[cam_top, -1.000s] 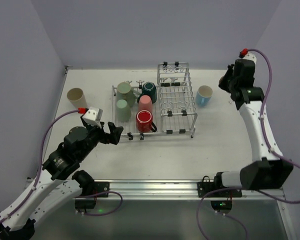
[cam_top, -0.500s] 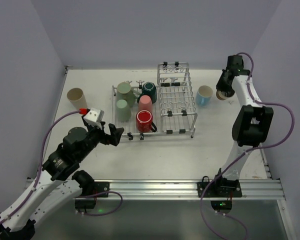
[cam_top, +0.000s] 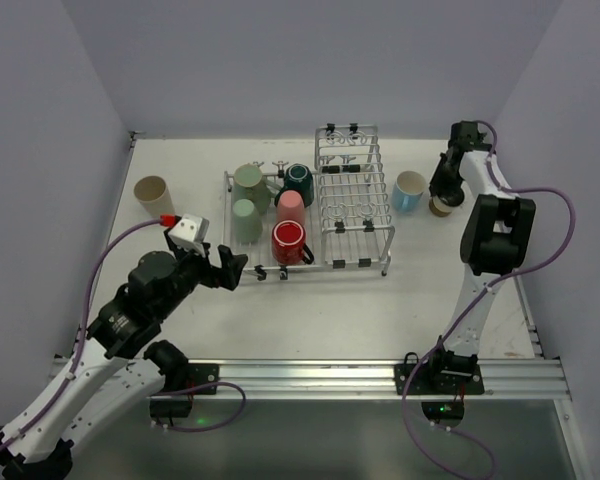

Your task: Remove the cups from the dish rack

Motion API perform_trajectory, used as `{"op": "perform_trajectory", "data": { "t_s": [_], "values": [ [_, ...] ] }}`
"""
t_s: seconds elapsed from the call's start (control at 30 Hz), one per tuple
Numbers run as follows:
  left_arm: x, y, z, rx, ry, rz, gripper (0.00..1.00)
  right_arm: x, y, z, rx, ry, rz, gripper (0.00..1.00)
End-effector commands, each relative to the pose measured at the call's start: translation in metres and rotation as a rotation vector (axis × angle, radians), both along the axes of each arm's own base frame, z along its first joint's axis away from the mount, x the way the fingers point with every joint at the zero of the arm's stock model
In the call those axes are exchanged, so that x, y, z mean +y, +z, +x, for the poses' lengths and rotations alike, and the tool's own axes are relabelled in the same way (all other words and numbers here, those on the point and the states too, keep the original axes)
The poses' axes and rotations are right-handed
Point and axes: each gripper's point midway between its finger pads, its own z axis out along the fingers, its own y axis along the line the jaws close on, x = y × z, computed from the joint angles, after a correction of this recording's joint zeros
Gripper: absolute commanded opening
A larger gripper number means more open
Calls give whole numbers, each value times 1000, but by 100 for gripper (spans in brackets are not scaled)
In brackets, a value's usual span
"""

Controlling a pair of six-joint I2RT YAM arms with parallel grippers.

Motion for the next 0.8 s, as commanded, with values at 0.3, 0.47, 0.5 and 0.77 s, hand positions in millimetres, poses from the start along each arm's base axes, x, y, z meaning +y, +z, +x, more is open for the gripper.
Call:
{"op": "perform_trajectory", "data": {
  "t_s": [0.3,0.47,0.5,0.77],
  "values": [
    [-2,-2,10,-4,2,31,100,1,80,15,-172,7,-4,45],
    [-9,1,12,12,-15,16,100,22,170,4,-440,17,71,46],
    [-14,0,13,27,-29,15,100,23,167,-6,-443,10,81,47],
    [-68,10,20,101,-207,-63,100,74,219,-88,-799,136,250,69]
  ]
}}
